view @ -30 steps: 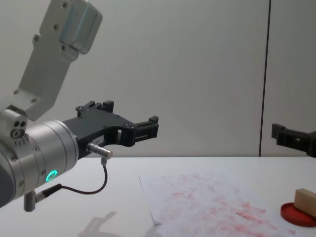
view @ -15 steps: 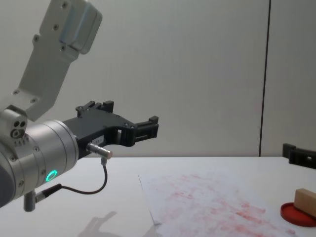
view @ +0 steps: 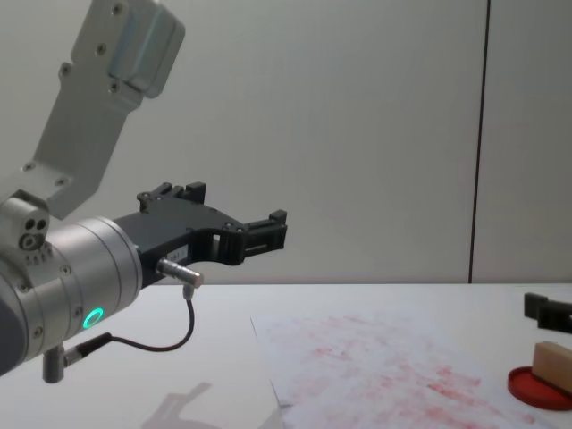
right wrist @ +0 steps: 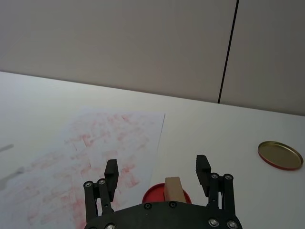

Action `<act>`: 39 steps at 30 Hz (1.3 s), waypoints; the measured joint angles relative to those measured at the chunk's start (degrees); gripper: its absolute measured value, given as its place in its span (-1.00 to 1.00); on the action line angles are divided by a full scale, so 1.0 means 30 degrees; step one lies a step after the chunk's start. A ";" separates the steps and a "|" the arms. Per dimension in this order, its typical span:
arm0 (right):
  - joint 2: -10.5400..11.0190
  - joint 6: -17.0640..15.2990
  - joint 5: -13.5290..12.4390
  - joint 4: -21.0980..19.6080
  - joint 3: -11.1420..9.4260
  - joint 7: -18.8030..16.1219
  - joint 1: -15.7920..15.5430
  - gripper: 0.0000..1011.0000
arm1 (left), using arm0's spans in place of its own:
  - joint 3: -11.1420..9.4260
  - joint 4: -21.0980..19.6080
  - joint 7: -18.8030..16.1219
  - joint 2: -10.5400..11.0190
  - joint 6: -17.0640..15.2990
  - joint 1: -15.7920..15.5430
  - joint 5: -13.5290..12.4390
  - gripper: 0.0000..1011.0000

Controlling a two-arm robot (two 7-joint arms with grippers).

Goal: Use the one hand to pick up the stamp and affix it onto the A4 paper.

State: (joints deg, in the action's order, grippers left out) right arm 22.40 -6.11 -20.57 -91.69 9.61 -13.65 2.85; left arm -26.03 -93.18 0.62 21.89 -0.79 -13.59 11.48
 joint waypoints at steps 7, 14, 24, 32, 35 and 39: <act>0.0034 -0.0271 0.0229 0.0726 -0.0018 -0.0536 0.0339 0.98 | 0.0000 0.0000 0.0001 0.0000 -0.0001 0.0001 -0.0001 0.96; 0.0009 -0.0516 0.0560 0.1514 0.0024 -0.1012 0.0685 0.98 | 0.0000 0.0000 0.0001 0.0000 0.0000 0.0001 0.0000 0.96; -0.0075 -0.0677 0.0924 0.2315 0.0116 -0.1363 0.1052 0.98 | 0.0001 0.0000 0.0000 0.0000 0.0000 0.0000 -0.0001 0.96; -0.0140 -0.0831 0.1025 0.2811 0.0156 -0.1450 0.1268 0.59 | 0.0000 0.0000 0.0000 0.0000 -0.0001 0.0000 0.0000 0.96; -0.0163 -0.0866 0.1033 0.2973 0.0164 -0.1453 0.1329 0.40 | 0.0000 0.0000 0.0000 0.0000 -0.0001 0.0001 0.0000 0.96; -0.0197 -0.0887 0.1042 0.3170 0.0173 -0.1453 0.1405 0.17 | 0.0000 0.0000 0.0001 0.0000 0.0000 0.0001 0.0000 0.96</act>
State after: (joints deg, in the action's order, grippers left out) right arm 21.81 -8.78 -17.44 -82.18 10.13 -18.01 7.07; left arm -26.02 -93.18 0.63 21.89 -0.79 -13.59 11.48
